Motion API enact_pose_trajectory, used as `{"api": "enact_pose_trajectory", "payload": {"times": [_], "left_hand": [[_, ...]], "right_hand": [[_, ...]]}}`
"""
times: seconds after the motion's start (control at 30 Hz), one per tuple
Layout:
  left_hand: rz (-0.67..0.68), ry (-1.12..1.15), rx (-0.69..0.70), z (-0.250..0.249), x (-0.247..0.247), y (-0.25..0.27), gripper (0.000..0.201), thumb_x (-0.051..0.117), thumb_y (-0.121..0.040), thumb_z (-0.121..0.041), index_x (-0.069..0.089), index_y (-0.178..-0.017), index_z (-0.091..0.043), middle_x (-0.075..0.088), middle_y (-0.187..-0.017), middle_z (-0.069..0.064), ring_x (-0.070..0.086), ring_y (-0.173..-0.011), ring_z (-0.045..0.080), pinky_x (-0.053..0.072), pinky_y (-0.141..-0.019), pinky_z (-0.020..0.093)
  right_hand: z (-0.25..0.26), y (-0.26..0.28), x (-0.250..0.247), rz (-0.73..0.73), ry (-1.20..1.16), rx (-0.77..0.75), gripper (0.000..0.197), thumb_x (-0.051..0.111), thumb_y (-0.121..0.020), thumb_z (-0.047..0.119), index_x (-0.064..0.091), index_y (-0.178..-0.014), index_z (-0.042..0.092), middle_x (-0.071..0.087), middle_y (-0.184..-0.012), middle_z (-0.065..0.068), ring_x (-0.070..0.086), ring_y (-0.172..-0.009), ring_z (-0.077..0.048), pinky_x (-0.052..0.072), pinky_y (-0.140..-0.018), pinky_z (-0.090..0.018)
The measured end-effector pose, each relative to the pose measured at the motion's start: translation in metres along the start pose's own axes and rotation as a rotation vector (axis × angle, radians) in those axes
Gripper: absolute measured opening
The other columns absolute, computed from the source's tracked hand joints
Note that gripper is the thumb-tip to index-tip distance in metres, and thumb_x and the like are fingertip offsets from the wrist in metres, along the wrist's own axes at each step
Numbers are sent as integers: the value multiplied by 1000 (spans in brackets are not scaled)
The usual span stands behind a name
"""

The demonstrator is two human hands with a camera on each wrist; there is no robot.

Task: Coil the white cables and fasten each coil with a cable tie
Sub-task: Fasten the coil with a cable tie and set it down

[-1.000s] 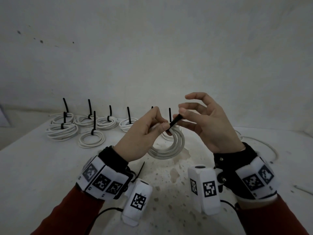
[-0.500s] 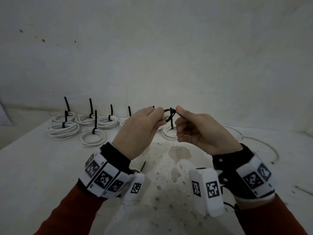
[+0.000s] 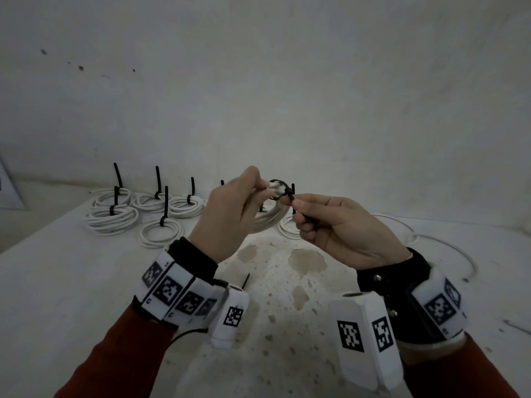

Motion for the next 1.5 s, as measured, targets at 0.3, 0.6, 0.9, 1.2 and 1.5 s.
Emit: {"api": "enact_pose_trajectory", "payload": {"times": [0.3,0.6,0.9,1.2,1.5], "left_hand": [[-46,198,-157,8,-3,2,14,52,-95,-12,44,-84,-8,53,-66,-25,38,-51,5,30,-51,12],[14,24,119,-16,4,2,17,47,-93,-10,57,-93,3,63,-89,6,55,-79,15,44,-71,20],[30,-114,233,-24,9,3,21,45,-93,-8,59,-89,7,64,-92,11,55,-74,29,42,-69,35],[41,-146,363,-27,10,4,6,45,-96,-20,46,-91,-17,66,-105,6,51,-74,23,43,-67,41],[81,-206,369,-16,18,7,2,44,-95,-21,46,-95,-20,66,-114,1,46,-77,17,39,-70,33]], "right_hand": [[-2,2,10,83,96,-51,26,61,-80,5,69,-104,12,60,-80,-9,52,-57,-9,39,-53,-17],[-8,0,15,81,128,31,29,44,-98,21,65,-106,2,71,-94,-11,67,-92,-23,50,-93,-36],[-13,1,17,60,-20,85,32,37,-101,24,60,-82,10,27,-60,4,17,-56,-9,21,-50,-20],[-19,-3,12,-65,-78,64,17,46,-98,34,47,-93,18,19,-44,11,15,-35,-2,11,-34,-15],[-26,-8,8,-131,-90,36,23,49,-96,37,47,-109,18,19,-42,11,13,-34,-4,8,-37,-18]]}}
Point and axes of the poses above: each hand's wrist, its own y-axis away from the middle knuckle, its own x-axis out of the palm, z = x × y, the point moved 8 cm from there along -y, towards the middle knuckle
